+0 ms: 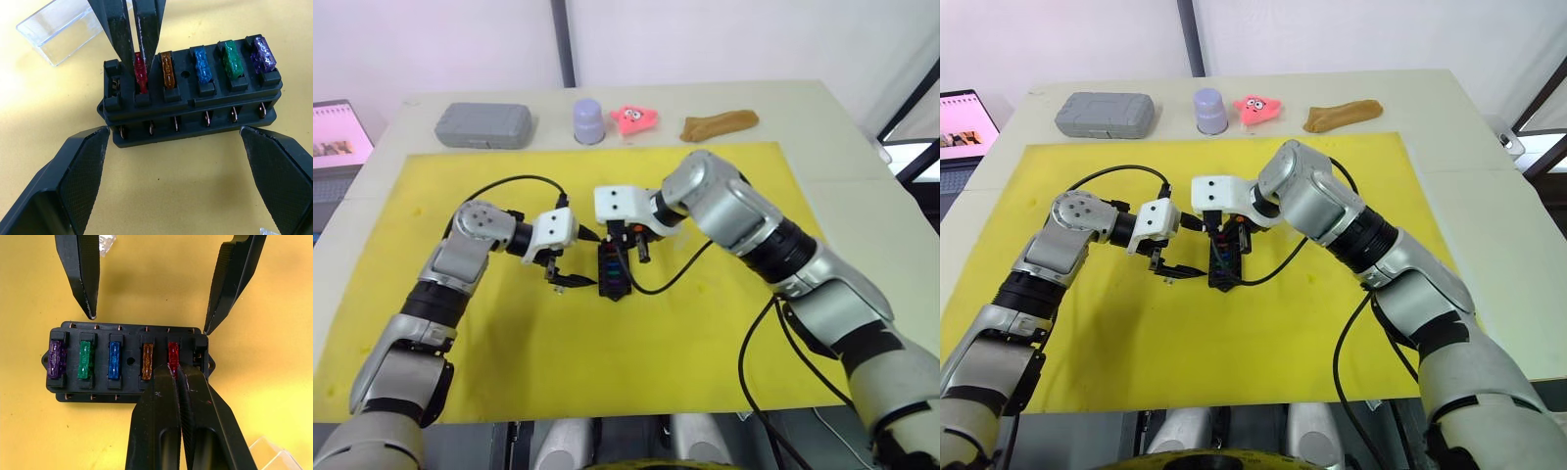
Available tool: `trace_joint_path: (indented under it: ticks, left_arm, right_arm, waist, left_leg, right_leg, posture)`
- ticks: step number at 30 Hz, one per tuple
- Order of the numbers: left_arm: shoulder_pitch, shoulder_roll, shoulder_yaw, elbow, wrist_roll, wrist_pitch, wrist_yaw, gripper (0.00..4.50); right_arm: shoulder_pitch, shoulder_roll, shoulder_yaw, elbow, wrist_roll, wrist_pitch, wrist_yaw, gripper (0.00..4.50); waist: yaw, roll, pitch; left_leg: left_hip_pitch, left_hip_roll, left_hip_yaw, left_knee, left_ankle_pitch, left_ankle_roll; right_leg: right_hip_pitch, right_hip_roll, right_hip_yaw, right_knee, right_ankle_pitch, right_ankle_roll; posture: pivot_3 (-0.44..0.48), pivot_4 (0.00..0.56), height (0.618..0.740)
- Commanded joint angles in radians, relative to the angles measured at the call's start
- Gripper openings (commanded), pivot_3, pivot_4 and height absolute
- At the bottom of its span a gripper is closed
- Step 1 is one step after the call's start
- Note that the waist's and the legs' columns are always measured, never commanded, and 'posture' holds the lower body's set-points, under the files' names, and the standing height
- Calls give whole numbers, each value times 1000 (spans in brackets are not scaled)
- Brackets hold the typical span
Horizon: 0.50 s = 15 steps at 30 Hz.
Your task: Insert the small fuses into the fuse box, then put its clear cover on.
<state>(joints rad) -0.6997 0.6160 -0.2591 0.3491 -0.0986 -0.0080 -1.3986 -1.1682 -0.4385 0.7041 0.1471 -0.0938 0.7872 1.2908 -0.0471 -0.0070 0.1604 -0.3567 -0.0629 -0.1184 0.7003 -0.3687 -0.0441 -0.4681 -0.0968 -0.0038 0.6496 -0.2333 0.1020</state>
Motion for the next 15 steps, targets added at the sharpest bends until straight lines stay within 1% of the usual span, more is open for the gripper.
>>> trace_joint_path:
  ticks: [1,15]
  left_arm:
    - [0,6,8,-27,-5,-8,-2,4478]
    - [2,7,8,-22,-4,-12,-3,4478]
  right_arm:
    - [-41,14,-6,-4,-6,3,12,0]
    - [-46,29,19,45,-48,-15,13,0]
  waist:
    - [0,0,0]
    - [0,0,0]
  left_leg:
    - [0,0,0,0,0,0]
    - [0,0,0,0,0,0]
  right_leg:
    - [0,0,0,0,0,0]
    - [0,0,0,0,0,0]
  posture:
    - [0,150,740]
    - [0,150,740]
